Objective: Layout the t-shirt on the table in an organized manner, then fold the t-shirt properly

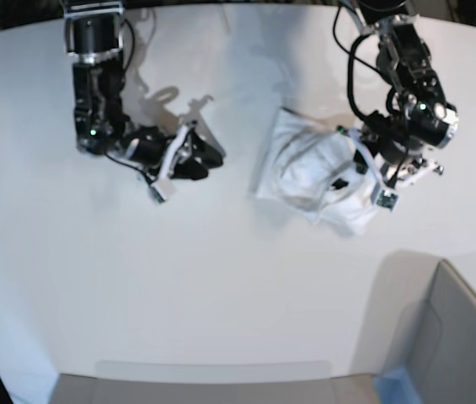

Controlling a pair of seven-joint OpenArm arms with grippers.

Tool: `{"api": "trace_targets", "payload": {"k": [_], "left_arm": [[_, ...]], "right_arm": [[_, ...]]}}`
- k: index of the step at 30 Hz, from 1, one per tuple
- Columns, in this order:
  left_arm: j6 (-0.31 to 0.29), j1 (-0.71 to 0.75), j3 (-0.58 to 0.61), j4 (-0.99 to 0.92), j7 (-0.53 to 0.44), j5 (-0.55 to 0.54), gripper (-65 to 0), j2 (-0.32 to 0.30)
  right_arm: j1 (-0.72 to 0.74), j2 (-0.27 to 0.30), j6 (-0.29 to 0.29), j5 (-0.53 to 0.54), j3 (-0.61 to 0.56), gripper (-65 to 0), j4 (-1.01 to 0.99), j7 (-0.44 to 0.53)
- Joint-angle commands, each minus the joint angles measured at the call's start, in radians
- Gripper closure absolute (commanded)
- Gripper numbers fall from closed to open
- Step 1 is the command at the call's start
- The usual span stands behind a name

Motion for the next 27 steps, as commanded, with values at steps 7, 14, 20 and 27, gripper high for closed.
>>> {"api": "trace_targets", "payload": {"k": [7,14,20,27], "left_arm": [[0.002,-0.012,0.139,0.023,-0.01,-0.004,-22.8,-0.003],[0.002,-0.012,0.156,0.023,-0.01,0.0,-22.6,-0.004],[0.002,-0.014,0.159,0.021,-0.01,0.0,-22.6,-0.047],[0.002,-0.014,0.157,0.018,-0.01,0.002,-22.6,-0.047]], "right_arm": [[-0.002,0.009,0.014,-0.073,0.0,-26.9,0.002,-0.067],[-0.002,0.009,0.014,-0.073,0.0,-26.9,-0.001,-0.067],[-0.002,0.007,0.014,-0.073,0.0,-26.9,0.002,-0.067],[-0.002,0.009,0.014,-0.073,0.0,-26.9,0.005,-0.067]]}}
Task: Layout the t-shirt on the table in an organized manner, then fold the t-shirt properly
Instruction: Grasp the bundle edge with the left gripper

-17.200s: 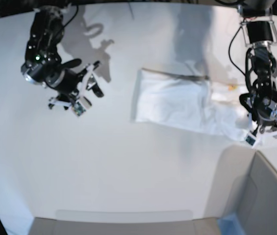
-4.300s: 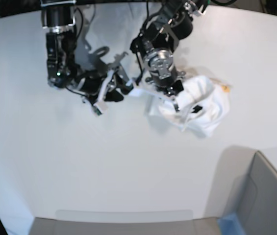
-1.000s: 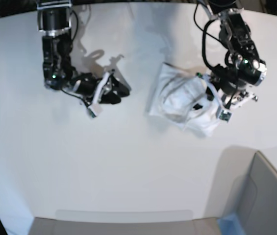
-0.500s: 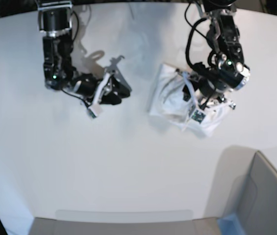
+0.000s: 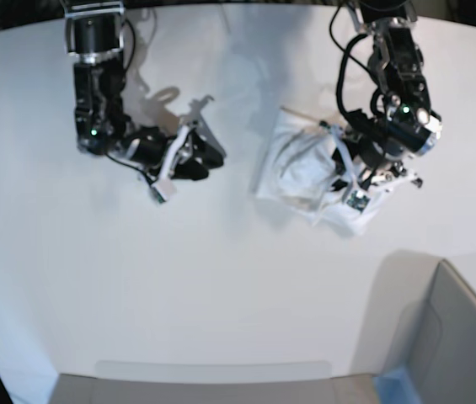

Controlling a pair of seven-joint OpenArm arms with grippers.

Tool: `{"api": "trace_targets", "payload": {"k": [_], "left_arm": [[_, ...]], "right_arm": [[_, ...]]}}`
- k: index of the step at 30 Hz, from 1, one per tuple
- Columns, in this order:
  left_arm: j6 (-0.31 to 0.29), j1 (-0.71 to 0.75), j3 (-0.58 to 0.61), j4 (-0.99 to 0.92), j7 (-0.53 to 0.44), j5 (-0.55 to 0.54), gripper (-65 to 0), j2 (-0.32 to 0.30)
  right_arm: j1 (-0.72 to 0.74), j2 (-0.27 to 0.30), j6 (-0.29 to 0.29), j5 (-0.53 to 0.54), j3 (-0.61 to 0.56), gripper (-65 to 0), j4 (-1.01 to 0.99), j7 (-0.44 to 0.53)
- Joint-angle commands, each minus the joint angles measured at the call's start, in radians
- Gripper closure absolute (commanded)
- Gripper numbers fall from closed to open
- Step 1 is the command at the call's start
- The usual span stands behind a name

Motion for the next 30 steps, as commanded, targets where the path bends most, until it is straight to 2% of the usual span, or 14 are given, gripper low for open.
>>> {"api": "trace_targets", "payload": {"k": [1,5,19,25,27,30], "left_arm": [[0.002,-0.012,-0.003,0.014,-0.01,-0.004,-22.6,-0.007],[0.002,-0.007,-0.003,0.014,-0.03,-0.002,-22.6,-0.03],[0.002,-0.012,-0.004,-0.014,-0.041,-0.002,-22.6,-0.033],[0.002,-0.006,-0.004,-0.097,-0.132,-0.002,-22.1,-0.033],[0.002,-0.006,-0.004,-0.104,-0.132,-0.002,-18.5,-0.033],[0.002,-0.006,-0.004,-0.104,-0.121,-0.002,-9.2,-0.033]], "right_arm": [[-0.002,0.011,0.014,-0.07,0.0,-26.9,0.0,-0.066],[-0.003,0.011,0.014,-0.07,0.0,-26.9,0.002,-0.066],[-0.011,0.011,0.014,-0.068,0.0,-26.9,0.033,-0.066],[-0.023,0.011,0.014,-0.068,0.0,-26.9,0.068,-0.066],[-0.026,0.011,0.014,-0.068,0.0,-26.9,0.076,-0.066],[-0.026,0.011,0.014,-0.068,0.0,-26.9,0.077,-0.066]]}}
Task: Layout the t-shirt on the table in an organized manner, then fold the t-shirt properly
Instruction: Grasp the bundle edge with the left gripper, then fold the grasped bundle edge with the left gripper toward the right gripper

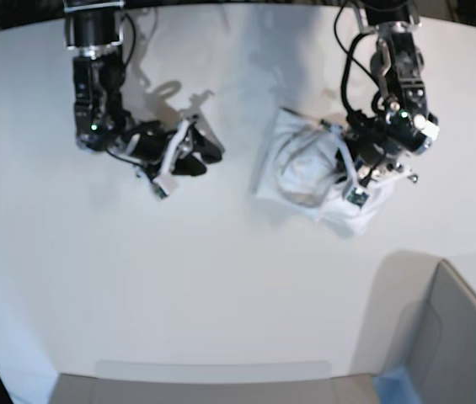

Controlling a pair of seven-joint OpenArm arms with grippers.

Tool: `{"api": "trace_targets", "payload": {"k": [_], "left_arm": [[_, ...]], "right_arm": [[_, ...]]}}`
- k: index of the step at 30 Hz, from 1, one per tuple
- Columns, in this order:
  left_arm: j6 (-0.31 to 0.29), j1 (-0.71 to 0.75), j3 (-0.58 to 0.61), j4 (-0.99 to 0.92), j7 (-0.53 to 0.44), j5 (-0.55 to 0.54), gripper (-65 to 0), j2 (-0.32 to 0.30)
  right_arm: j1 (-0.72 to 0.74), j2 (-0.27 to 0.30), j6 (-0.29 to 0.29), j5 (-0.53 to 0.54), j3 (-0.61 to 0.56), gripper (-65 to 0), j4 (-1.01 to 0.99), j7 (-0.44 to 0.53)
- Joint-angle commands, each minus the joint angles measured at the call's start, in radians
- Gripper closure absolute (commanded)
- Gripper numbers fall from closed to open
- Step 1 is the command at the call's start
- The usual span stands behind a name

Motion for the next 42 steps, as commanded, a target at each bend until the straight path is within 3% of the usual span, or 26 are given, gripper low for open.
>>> {"api": "trace_targets", "payload": {"k": [1,4,13,23,28,35,42], "left_arm": [[0.002,-0.016,-0.004,0.02,0.012,-0.008,-6.0,-0.005],[0.002,-0.024,-0.002,0.021,0.104,-0.008,0.0,-0.005],[0.002,-0.062,0.01,0.14,0.107,-0.015,0.0,0.027],[0.002,0.05,0.369,0.138,0.107,-0.013,0.0,0.073],[0.002,0.067,0.38,0.138,0.107,-0.01,0.0,0.115],[0.002,0.057,0.381,0.086,0.107,-0.01,0.0,0.099],[0.002,0.065,0.377,0.095,0.107,-0.015,-8.7,0.121]], "right_arm": [[0.004,0.009,0.014,-0.042,0.0,-26.9,0.007,-0.045],[0.004,0.009,0.014,-0.042,0.0,-26.9,0.007,-0.045],[0.007,-0.001,0.014,-0.042,0.0,-26.9,0.001,-0.045],[0.01,-0.002,0.014,-0.042,-0.002,-26.9,0.001,-0.045],[0.007,-0.001,0.014,-0.042,-0.002,-26.9,0.0,-0.045],[0.005,-0.001,0.014,-0.042,-0.002,-26.9,0.0,-0.045],[0.004,-0.001,0.014,-0.042,-0.002,-26.9,0.0,-0.045]]}}
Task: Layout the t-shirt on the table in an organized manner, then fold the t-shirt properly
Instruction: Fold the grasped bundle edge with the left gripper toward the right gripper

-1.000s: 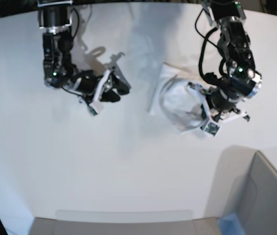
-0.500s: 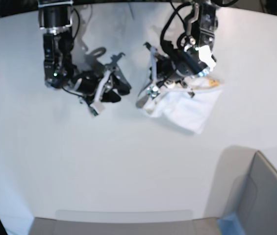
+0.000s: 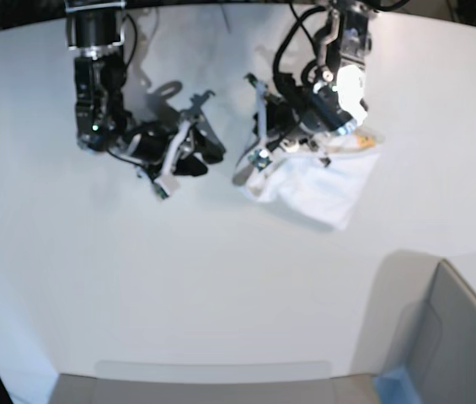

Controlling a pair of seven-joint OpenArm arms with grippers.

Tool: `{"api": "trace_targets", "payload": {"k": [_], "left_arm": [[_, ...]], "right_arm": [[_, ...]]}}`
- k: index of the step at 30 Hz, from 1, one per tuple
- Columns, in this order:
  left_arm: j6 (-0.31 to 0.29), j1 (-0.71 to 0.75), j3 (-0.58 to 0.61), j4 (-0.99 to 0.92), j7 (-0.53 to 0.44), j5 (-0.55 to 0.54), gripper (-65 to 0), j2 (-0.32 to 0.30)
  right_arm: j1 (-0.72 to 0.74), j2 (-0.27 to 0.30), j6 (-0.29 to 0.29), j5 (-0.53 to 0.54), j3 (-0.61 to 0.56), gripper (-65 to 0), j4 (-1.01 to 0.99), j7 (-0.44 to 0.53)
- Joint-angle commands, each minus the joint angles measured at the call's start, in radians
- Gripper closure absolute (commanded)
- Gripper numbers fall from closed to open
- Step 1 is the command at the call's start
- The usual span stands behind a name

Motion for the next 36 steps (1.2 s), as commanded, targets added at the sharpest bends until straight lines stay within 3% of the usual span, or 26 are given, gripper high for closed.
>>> {"api": "trace_targets", "payload": {"k": [1,6,10,14,21,24,30,33,36], "left_arm": [[0.002,-0.008,0.001,0.02,-0.01,-0.013,-10.0,0.009],[0.002,-0.011,-0.04,0.032,-0.01,-0.013,-20.5,0.048],[0.002,-0.008,-0.18,0.064,-0.01,-0.015,-28.7,0.111],[0.002,-0.017,-0.279,0.064,-0.01,-0.016,-30.3,0.149],[0.002,-0.026,-0.287,0.066,-0.01,-0.019,-30.3,0.149],[0.002,-0.04,-0.287,0.066,-0.01,-0.118,-30.3,0.15],[0.002,-0.054,-0.293,0.064,-0.01,-0.546,-30.2,0.144],[0.002,-0.103,-0.385,0.064,-0.01,-0.587,-28.1,0.143],[0.002,-0.141,-0.568,0.044,-0.01,-0.586,-21.4,0.107]], "right_arm": [[0.001,0.008,0.014,-0.035,-0.001,-26.9,0.003,-0.044],[0.001,0.009,0.014,-0.035,-0.001,-26.9,0.003,-0.044],[0.001,0.014,0.014,-0.035,-0.001,-26.9,0.003,-0.044],[0.001,0.015,0.014,-0.035,-0.001,-26.9,0.003,-0.044],[0.003,0.015,0.014,-0.035,-0.001,-26.9,0.001,-0.044],[0.004,0.015,0.014,-0.035,-0.001,-26.9,0.001,-0.044],[0.01,0.009,0.014,-0.035,-0.001,-26.9,-0.025,-0.044],[0.012,0.011,0.014,-0.035,-0.001,-26.9,-0.053,-0.044],[0.009,0.012,0.014,-0.035,-0.001,-26.9,-0.054,-0.044]]}}
